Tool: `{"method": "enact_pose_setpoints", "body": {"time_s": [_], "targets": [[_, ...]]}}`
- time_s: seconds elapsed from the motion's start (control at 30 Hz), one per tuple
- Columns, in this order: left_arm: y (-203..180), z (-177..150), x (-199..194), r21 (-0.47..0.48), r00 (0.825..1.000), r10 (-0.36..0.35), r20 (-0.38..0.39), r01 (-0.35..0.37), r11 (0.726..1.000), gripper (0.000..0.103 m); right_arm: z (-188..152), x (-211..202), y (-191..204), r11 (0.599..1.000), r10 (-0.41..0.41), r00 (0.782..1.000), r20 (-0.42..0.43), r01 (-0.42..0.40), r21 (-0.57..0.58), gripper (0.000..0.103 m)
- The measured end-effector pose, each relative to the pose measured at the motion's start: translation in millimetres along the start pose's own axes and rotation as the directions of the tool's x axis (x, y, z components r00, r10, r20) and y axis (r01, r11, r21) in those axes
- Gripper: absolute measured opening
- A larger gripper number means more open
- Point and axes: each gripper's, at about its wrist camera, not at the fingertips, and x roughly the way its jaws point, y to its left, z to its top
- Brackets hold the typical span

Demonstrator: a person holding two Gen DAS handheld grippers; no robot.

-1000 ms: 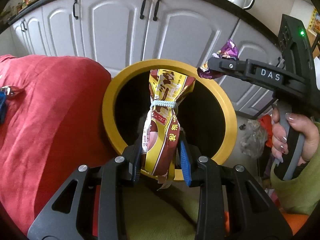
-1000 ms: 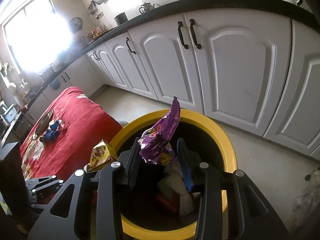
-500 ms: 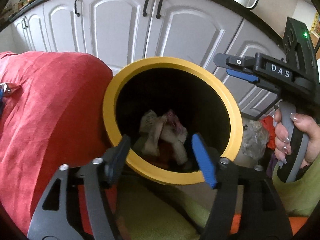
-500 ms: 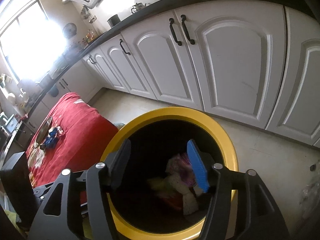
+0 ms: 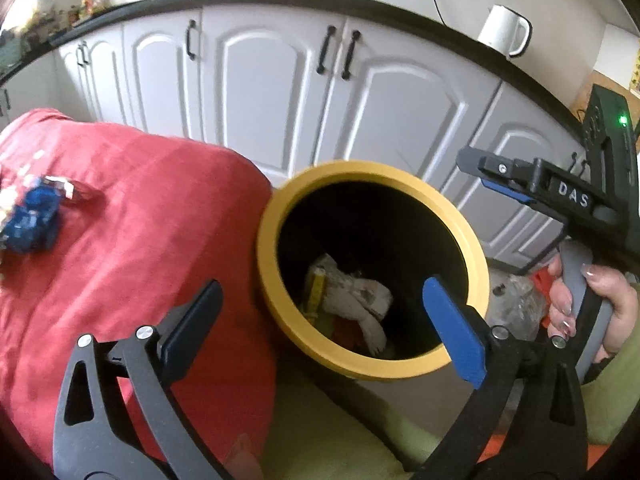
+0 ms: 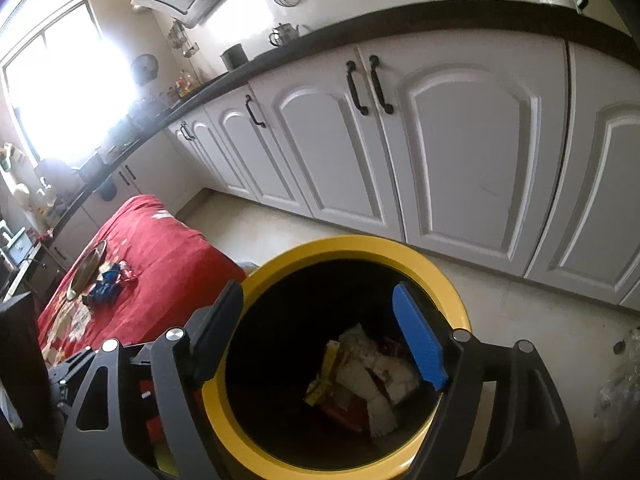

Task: Collect trash
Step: 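Move both open tools back over the trash on the table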

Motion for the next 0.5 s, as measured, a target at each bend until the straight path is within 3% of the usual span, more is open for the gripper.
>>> {"method": "enact_pose_setpoints", "body": {"time_s": [0.5], "targets": [[30.4,1.5,-56.4,-0.065,0.987,0.103,0.122,-0.096,0.993,0.092,5.4,-15.9,52.6,0.992,0.055,0.998,0.035,-0.051,-0.114,0.079]]}}
